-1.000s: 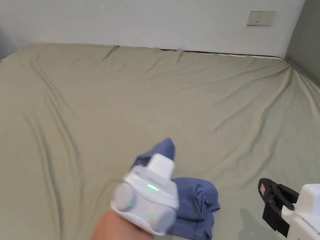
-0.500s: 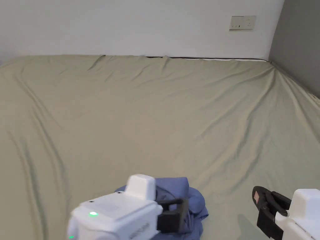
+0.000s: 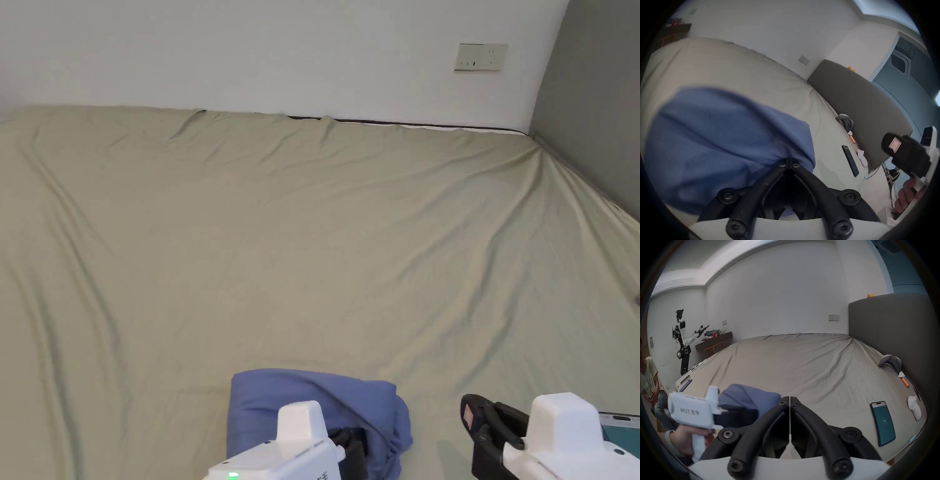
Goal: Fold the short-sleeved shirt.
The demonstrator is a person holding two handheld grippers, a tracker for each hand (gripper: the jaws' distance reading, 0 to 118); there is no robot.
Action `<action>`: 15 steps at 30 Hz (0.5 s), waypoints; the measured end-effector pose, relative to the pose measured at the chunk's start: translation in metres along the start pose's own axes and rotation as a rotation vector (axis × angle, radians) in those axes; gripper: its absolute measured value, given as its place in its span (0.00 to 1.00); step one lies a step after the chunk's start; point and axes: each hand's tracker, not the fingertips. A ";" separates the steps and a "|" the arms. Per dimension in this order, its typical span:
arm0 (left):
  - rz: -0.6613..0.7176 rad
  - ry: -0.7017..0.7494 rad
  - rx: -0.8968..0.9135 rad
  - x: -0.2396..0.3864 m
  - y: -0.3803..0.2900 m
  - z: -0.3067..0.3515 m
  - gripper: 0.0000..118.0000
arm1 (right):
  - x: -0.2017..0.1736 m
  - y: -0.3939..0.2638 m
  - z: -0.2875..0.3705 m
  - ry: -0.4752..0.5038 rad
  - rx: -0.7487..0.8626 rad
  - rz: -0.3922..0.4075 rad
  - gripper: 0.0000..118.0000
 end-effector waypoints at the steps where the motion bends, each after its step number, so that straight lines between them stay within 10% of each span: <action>1: -0.006 0.000 0.014 -0.001 -0.001 0.003 0.00 | -0.004 0.002 -0.006 0.034 -0.013 0.002 0.01; 5: -0.057 0.003 0.031 0.002 0.013 0.032 0.00 | -0.026 0.004 -0.056 0.214 -0.050 0.011 0.01; 10: -0.105 0.073 0.141 -0.014 0.042 0.096 0.06 | -0.029 -0.027 -0.134 0.354 -0.183 -0.160 0.01; 14: -0.061 0.141 0.211 -0.063 0.065 0.133 0.80 | -0.013 -0.050 -0.153 0.259 -0.243 -0.176 0.01; 15: -0.026 0.135 0.208 -0.078 0.069 0.135 0.85 | -0.007 -0.047 -0.154 0.268 -0.239 -0.245 0.01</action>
